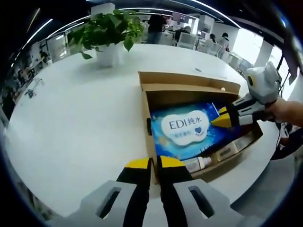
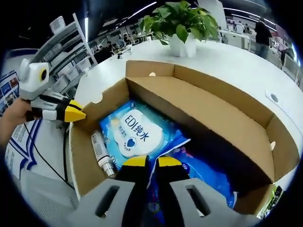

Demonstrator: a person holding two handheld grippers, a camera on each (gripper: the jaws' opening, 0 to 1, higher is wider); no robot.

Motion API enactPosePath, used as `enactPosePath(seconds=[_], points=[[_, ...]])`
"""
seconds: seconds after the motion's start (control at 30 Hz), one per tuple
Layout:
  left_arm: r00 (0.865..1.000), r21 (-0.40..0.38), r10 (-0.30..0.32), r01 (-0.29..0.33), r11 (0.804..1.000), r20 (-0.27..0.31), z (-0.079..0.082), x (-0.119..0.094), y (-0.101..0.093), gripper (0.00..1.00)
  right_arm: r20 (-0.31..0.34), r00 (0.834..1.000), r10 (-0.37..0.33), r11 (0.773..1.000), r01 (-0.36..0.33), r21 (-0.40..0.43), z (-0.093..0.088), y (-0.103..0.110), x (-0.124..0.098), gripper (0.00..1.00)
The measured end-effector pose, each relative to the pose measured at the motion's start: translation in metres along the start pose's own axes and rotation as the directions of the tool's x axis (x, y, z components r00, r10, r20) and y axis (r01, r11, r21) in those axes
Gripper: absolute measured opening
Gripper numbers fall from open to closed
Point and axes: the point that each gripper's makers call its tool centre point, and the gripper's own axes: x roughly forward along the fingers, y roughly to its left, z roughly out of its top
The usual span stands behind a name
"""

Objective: Operate the shoe box by opening the lid, removing the specified soft item, and placing it in the target area until the item is outside and the box remains undamaged.

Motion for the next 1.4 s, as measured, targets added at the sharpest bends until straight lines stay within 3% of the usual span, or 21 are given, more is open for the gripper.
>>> enactPosePath(seconds=[0.7, 1.1, 1.4], points=[[0.999, 0.043, 0.012, -0.011, 0.999, -0.032, 0.001, -0.001, -0.003, 0.05, 0.023, 1.000, 0.013, 1.000, -0.013, 0.000, -0.003, 0.000, -0.032, 0.01], [0.999, 0.101, 0.032, -0.033, 0.994, 0.015, 0.023, -0.013, -0.011, 0.17, 0.015, 1.000, -0.013, 0.999, 0.014, -0.035, -0.010, -0.006, -0.046, 0.01], [1.000, 0.179, -0.010, 0.009, 0.984, 0.008, 0.034, -0.006, -0.032, 0.21, 0.000, 0.999, -0.039, 0.999, 0.039, -0.035, -0.016, -0.013, -0.049, 0.01]])
